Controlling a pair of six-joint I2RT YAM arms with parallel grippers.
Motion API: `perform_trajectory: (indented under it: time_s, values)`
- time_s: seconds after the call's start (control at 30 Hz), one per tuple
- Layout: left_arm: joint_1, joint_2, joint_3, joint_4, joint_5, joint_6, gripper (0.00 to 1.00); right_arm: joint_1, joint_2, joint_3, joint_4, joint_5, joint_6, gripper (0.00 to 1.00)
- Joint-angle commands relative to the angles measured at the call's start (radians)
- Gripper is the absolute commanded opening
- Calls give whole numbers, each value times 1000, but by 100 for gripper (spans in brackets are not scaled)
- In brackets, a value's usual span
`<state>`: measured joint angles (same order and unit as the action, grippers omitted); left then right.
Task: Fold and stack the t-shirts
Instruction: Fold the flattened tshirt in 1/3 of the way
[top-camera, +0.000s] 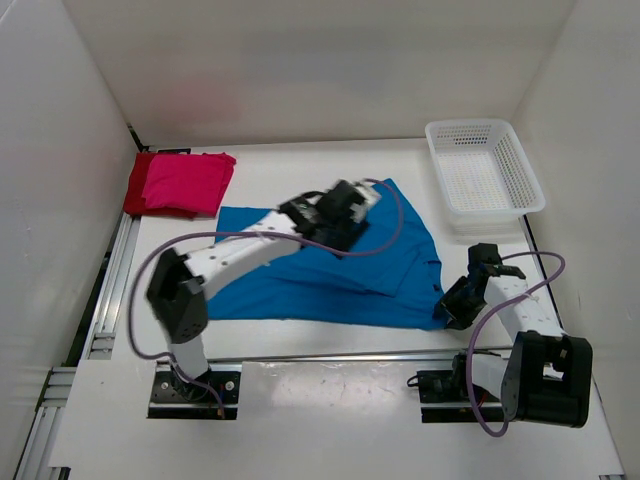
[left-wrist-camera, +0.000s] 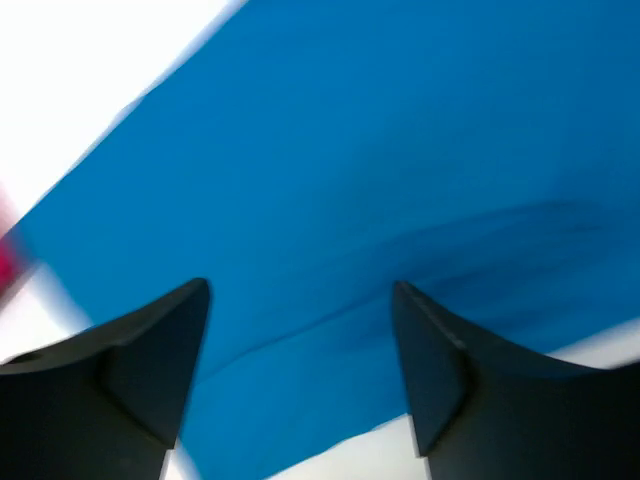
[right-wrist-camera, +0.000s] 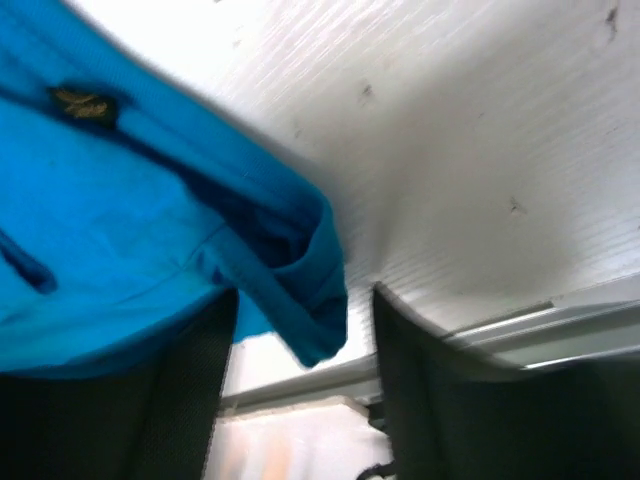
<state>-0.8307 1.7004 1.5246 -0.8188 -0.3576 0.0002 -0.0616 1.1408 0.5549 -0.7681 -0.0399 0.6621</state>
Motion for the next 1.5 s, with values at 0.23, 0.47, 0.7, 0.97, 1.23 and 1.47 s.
perform_trajectory:
  time_s: [0.23, 0.47, 0.7, 0.97, 1.23, 1.47]
  values:
    - [-205, 402, 307, 70, 480, 0, 75, -37, -18, -72, 66, 2, 65, 16]
    - [-241, 467, 316, 142, 500, 0, 75, -37, -18, -72, 75, 2, 34, 16]
    - [-242, 499, 316, 193, 512, 0, 73, -37, -29, -81, 75, -17, 25, 15]
    - [-242, 530, 273, 299, 490, 0, 68, -37, -81, -99, 66, -17, 25, 14]
    - [-242, 551, 240, 322, 425, 0, 42, -37, -101, -108, 56, -8, 16, 14]
    - [-242, 530, 230, 322, 309, 0, 17, -46, -101, -108, 56, -8, 16, 10]
